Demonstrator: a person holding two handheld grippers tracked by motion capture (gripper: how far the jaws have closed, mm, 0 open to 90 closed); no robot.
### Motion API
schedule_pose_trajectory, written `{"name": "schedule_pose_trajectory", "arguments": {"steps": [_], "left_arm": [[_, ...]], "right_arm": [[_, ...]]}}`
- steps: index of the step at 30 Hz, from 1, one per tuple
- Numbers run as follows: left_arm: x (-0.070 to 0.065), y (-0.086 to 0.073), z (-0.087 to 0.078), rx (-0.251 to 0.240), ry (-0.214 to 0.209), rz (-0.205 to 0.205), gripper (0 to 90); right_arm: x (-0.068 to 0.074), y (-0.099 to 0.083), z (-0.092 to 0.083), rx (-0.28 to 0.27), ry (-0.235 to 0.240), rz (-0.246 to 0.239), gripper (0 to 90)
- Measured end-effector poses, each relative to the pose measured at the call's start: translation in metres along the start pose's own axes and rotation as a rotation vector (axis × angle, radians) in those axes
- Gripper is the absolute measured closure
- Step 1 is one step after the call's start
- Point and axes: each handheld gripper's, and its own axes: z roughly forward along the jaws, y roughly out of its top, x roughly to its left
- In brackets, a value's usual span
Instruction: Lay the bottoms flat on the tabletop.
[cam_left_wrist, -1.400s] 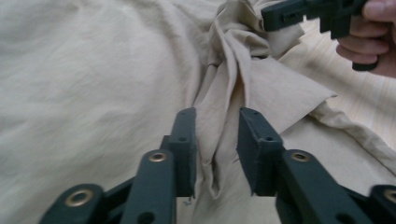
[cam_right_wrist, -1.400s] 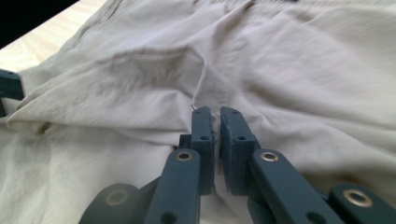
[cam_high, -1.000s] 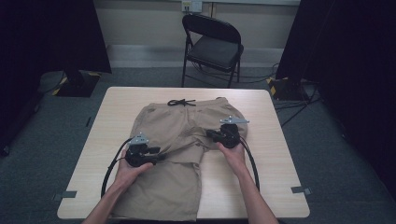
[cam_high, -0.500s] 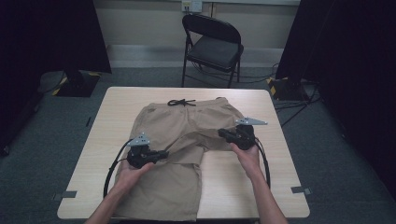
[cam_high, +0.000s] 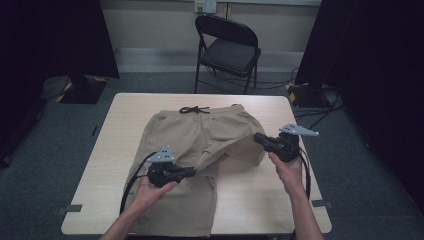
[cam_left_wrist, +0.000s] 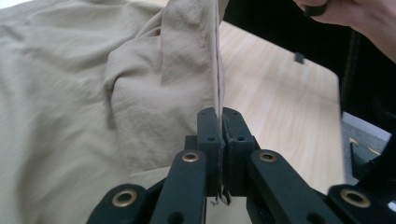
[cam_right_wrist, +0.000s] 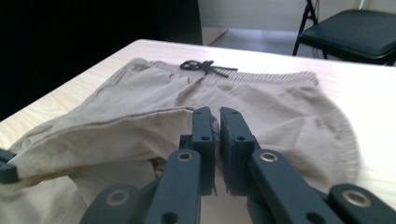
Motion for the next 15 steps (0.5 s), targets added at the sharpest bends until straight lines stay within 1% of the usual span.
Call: {"name": "schedule_pose_trajectory", "arguments": {"steps": [1,2,3,4,5,6,7,8,9,12,14,15], "left_arm": [[0.0,0.0,0.0,0.0,0.0,0.0,87.5],[-0.004,0.003,0.001,-0.004,-0.009,0.003,87.5],[-0.007,0.005,0.001,-0.007,-0.016,0.011,87.5],[-0.013,0.01,0.002,-0.013,-0.036,0.016,87.5],[-0.013,0.01,0.002,-0.013,-0.036,0.016,87.6],[-0.02,0.016,0.003,-0.006,-0.045,0.032,87.6],[-0.023,0.018,0.004,-0.007,-0.054,0.038,87.6],[-0.023,0.018,0.004,-0.007,-0.054,0.038,87.6],[-0.027,0.021,0.004,-0.013,-0.067,0.041,87.6],[-0.037,0.028,0.006,-0.018,-0.087,0.061,87.6],[-0.044,0.031,0.007,-0.02,-0.107,0.073,87.6],[-0.048,0.033,0.008,-0.017,-0.116,0.083,87.6]], "right_arm": [[0.0,0.002,-0.005,-0.004,-0.005,0.003,85.5],[0.0,0.002,-0.005,-0.004,-0.005,0.003,85.5],[-0.001,0.003,-0.009,-0.012,-0.009,-0.001,85.5],[-0.002,0.006,-0.017,-0.028,-0.011,0.0,85.4],[-0.002,0.006,-0.017,-0.028,-0.011,0.0,85.4],[-0.003,0.008,-0.026,-0.045,-0.016,-0.001,85.4],[-0.003,0.009,-0.03,-0.05,-0.019,-0.001,85.4],[-0.003,0.009,-0.03,-0.05,-0.019,-0.001,85.4],[-0.004,0.009,-0.034,-0.056,-0.022,0.0,85.4],[-0.005,0.012,-0.046,-0.072,-0.035,-0.007,85.4],[-0.006,0.014,-0.059,-0.09,-0.047,-0.012,85.3],[-0.006,0.014,-0.059,-0.09,-0.047,-0.012,85.3]]}}
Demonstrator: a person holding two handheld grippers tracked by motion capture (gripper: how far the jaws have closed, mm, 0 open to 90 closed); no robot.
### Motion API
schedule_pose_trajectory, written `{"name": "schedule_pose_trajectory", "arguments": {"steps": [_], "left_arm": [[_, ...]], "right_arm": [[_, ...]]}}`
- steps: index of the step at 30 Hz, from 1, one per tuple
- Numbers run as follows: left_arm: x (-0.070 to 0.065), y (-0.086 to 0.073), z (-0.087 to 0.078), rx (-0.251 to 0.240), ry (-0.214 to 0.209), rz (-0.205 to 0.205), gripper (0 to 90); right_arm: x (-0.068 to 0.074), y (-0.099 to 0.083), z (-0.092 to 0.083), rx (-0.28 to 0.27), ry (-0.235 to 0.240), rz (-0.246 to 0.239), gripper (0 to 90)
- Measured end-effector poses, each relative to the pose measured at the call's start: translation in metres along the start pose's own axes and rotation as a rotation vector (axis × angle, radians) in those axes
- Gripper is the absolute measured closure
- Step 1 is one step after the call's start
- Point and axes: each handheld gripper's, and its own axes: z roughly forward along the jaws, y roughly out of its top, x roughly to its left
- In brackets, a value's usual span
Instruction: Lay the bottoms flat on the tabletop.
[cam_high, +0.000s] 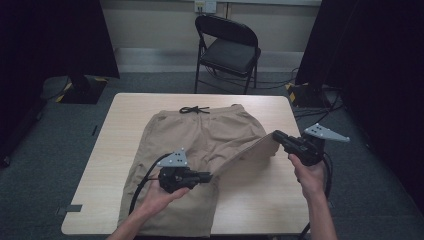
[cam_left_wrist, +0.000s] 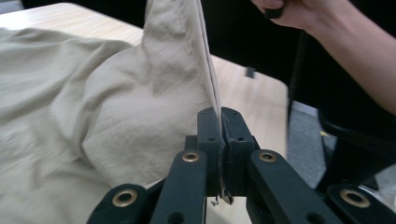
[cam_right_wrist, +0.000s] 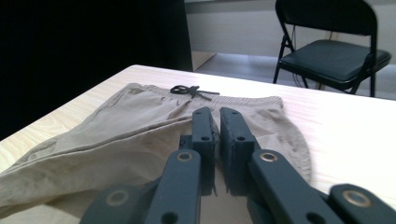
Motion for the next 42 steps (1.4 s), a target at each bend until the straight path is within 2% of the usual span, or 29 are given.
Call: {"name": "schedule_pose_trajectory", "arguments": {"steps": [1,4,6,7,10,15,18,19,20,21,25,28,29,30,31,34,36,37,38,39,40,42], "left_arm": [[-0.007,0.003,0.004,-0.002,-0.03,0.005,87.6],[-0.014,0.006,0.007,0.008,-0.028,0.023,87.6],[-0.024,0.009,0.011,0.001,-0.069,0.03,87.6],[-0.024,0.009,0.011,0.001,-0.069,0.03,87.6],[-0.035,0.011,0.012,0.01,-0.095,0.052,87.6],[-0.046,0.011,0.016,0.006,-0.16,0.051,86.6],[-0.05,0.011,0.017,-0.005,-0.185,0.046,82.1],[-0.05,0.011,0.018,-0.001,-0.168,0.042,75.7],[-0.05,0.012,0.019,-0.002,-0.164,0.039,75.7],[-0.046,0.012,0.019,-0.002,-0.149,0.037,75.4],[-0.037,0.01,0.018,0.0,-0.136,0.021,74.2],[-0.025,0.003,0.017,0.019,-0.105,-0.005,72.6],[-0.02,-0.001,0.017,0.023,-0.089,-0.021,72.2],[-0.009,-0.009,0.017,0.034,-0.062,-0.056,71.8],[-0.009,-0.009,0.017,0.034,-0.062,-0.056,71.7],[0.006,-0.024,0.013,0.054,-0.027,-0.099,71.7],[0.016,-0.033,0.008,0.067,0.001,-0.128,71.2],[0.025,-0.042,0.002,0.076,0.032,-0.15,70.9],[0.025,-0.042,0.002,0.076,0.032,-0.15,70.9],[0.031,-0.046,-0.002,0.091,0.052,-0.157,70.9],[0.034,-0.049,-0.004,0.093,0.067,-0.167,70.9],[0.042,-0.056,-0.011,0.101,0.095,-0.182,71.2]], "right_arm": [[0.0,0.002,-0.009,-0.012,-0.006,-0.008,85.3],[0.001,0.004,-0.019,-0.023,-0.013,-0.017,85.3],[0.003,0.004,-0.031,-0.032,-0.022,-0.036,85.3],[0.003,0.004,-0.031,-0.032,-0.022,-0.036,85.3],[0.005,0.001,-0.048,-0.045,-0.026,-0.043,85.3],[0.009,-0.007,-0.074,-0.055,-0.034,-0.049,84.3],[0.01,-0.011,-0.085,-0.069,-0.027,-0.052,73.6],[0.01,-0.012,-0.091,-0.096,-0.015,-0.053,63.4],[0.01,-0.012,-0.091,-0.099,-0.018,-0.051,60.2],[0.009,-0.012,-0.09,-0.086,-0.019,-0.046,59.5],[0.009,-0.013,-0.082,-0.07,-0.019,-0.048,56.3],[0.009,-0.016,-0.069,-0.038,-0.012,-0.047,54.7],[0.008,-0.019,-0.063,-0.027,-0.009,-0.042,54.7],[0.007,-0.026,-0.05,0.016,0.001,-0.036,55.9],[0.007,-0.026,-0.05,0.016,0.001,-0.036,55.9],[0.006,-0.047,-0.026,0.121,0.009,-0.022,60.0],[0.005,-0.062,-0.014,0.167,0.019,-0.015,60.1],[0.003,-0.078,-0.004,0.209,0.015,0.005,59.1],[0.003,-0.078,-0.004,0.209,0.015,0.005,59.1],[0.0,-0.096,0.006,0.267,0.012,0.027,56.5],[0.0,-0.096,0.006,0.267,0.012,0.027,56.5],[-0.001,-0.108,0.012,0.316,0.001,0.03,52.1]]}}
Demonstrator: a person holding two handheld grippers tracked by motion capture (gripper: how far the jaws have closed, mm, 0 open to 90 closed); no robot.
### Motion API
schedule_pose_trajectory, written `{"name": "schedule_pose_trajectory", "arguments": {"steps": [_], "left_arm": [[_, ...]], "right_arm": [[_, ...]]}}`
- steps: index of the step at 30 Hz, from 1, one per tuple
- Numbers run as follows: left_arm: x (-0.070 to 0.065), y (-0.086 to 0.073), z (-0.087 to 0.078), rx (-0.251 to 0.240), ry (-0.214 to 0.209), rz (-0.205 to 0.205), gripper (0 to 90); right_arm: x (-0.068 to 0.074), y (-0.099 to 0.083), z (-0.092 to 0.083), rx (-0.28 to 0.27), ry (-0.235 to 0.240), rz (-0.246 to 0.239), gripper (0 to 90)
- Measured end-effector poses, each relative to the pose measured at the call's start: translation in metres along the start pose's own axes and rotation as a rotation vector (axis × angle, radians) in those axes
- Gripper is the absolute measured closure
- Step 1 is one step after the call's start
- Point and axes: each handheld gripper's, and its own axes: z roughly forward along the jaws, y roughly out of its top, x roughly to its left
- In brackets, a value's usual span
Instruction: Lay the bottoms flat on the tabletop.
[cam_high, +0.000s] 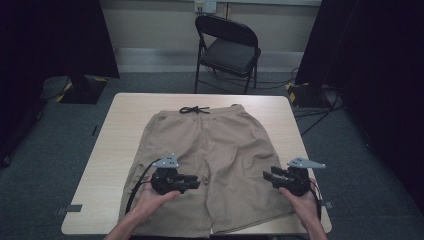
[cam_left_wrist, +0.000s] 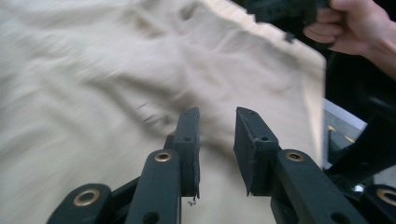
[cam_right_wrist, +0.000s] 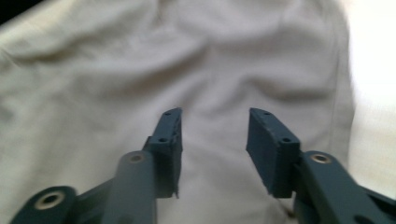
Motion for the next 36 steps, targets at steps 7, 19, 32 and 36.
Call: {"name": "schedule_pose_trajectory", "arguments": {"steps": [7,19,32,36], "left_arm": [[0.02,-0.011,-0.01,0.04,0.08,-0.016,70.6],[0.065,-0.042,-0.039,0.077,0.199,-0.118,66.2],[0.079,-0.067,-0.074,0.066,0.323,-0.131,58.2],[0.079,-0.07,-0.078,0.056,0.356,-0.123,55.1]], "right_arm": [[-0.002,-0.011,0.013,0.062,-0.07,-0.018,33.6],[-0.002,-0.027,0.025,0.15,-0.149,-0.103,28.1],[-0.01,-0.041,0.006,0.148,-0.129,-0.138,27.8],[-0.012,-0.044,0.001,0.147,-0.129,-0.141,27.8]]}}
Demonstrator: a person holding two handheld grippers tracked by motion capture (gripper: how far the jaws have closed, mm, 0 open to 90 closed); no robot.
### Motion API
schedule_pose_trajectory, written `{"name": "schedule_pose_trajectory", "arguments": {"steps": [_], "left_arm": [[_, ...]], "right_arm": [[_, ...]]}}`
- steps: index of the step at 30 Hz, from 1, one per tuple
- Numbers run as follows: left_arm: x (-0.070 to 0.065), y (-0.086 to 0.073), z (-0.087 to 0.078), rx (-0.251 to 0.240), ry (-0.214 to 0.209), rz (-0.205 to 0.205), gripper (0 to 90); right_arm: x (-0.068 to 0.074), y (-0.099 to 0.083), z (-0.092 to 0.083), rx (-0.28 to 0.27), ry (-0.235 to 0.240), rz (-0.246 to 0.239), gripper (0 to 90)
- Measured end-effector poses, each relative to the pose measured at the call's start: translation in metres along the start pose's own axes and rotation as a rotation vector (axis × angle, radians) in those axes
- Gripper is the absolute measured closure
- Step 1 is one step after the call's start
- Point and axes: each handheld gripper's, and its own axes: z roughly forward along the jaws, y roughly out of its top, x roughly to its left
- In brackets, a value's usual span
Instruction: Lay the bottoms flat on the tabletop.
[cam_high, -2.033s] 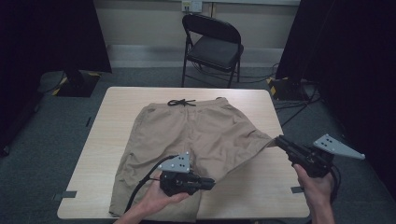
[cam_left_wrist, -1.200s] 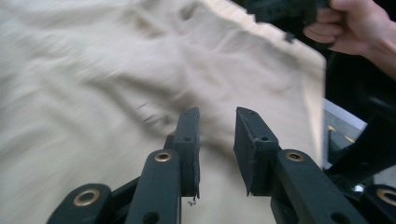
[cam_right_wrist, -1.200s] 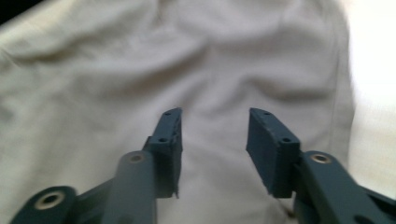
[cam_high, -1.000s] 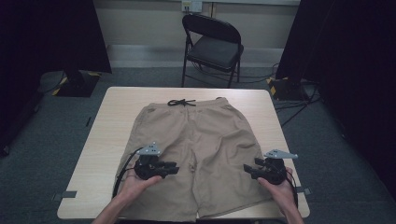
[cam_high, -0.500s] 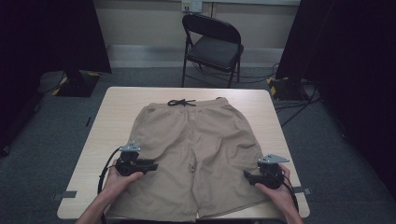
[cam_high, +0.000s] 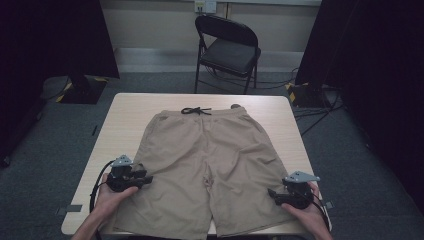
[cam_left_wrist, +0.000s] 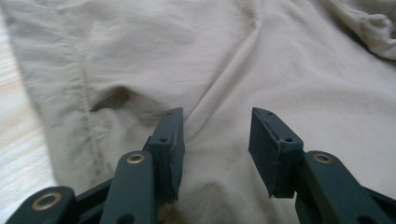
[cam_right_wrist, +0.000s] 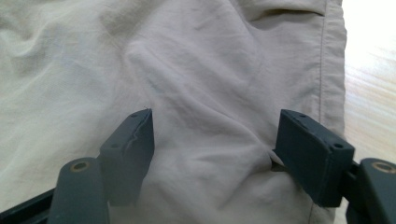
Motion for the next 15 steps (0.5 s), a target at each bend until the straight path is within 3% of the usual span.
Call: {"name": "schedule_pose_trajectory", "arguments": {"steps": [3,7,12,13,15], "left_arm": [[-0.002,-0.003,-0.001,-0.001,0.011,0.042,52.8],[-0.007,-0.01,-0.006,-0.014,0.016,0.048,50.4],[-0.012,-0.012,-0.009,0.002,0.013,0.039,48.9],[-0.011,-0.012,-0.01,0.005,0.009,0.034,48.3],[-0.008,-0.009,-0.011,0.009,-0.007,0.011,47.2]], "right_arm": [[0.001,-0.006,-0.006,-0.002,0.001,-0.003,27.8],[0.004,-0.01,-0.01,-0.008,0.002,-0.005,27.8],[0.009,-0.01,-0.012,0.007,0.003,0.008,27.4],[0.007,-0.007,-0.012,0.01,0.008,0.037,24.4],[0.006,-0.005,-0.013,0.0,0.004,0.046,23.7]]}}
